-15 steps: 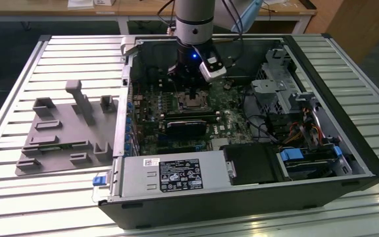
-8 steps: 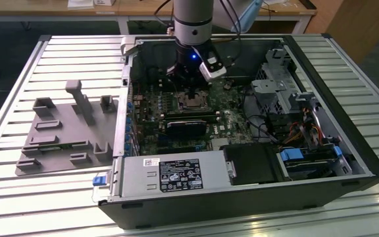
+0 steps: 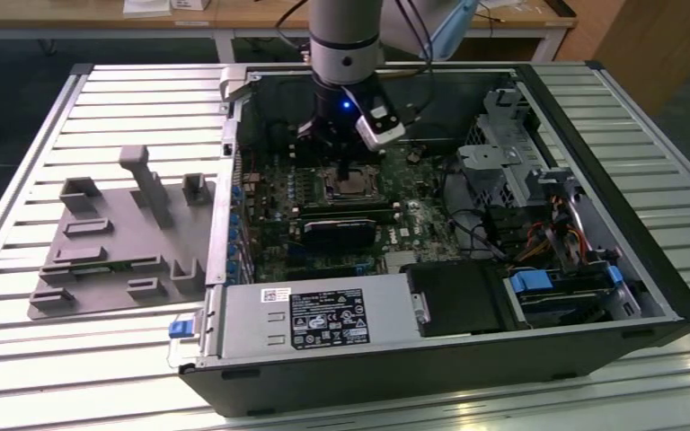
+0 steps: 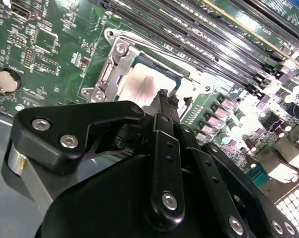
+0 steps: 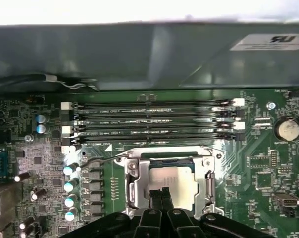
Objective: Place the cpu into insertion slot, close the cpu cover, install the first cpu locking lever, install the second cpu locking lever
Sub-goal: 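Close the cpu cover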
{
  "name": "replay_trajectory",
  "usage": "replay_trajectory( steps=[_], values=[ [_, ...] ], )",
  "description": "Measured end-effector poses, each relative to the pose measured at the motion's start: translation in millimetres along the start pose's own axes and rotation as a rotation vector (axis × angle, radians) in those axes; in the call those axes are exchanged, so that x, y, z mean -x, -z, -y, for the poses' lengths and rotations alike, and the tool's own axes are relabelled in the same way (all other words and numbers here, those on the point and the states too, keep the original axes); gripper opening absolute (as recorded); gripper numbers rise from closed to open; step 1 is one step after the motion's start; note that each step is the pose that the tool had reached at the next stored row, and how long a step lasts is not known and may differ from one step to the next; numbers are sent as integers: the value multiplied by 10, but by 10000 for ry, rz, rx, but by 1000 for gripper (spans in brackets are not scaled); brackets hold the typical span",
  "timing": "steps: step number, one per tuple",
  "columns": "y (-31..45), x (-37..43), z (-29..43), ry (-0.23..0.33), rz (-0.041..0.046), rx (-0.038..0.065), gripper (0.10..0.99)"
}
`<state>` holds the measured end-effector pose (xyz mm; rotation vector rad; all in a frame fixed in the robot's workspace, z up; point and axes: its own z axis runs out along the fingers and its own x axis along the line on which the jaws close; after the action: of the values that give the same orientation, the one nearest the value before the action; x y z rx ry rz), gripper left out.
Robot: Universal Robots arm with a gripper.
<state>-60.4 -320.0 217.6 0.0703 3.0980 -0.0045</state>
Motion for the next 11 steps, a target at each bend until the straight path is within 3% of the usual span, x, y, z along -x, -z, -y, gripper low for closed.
replay_trajectory(
  steps=[11],
  values=[
    [-119,-124,8,0,1,1,102]
  ],
)
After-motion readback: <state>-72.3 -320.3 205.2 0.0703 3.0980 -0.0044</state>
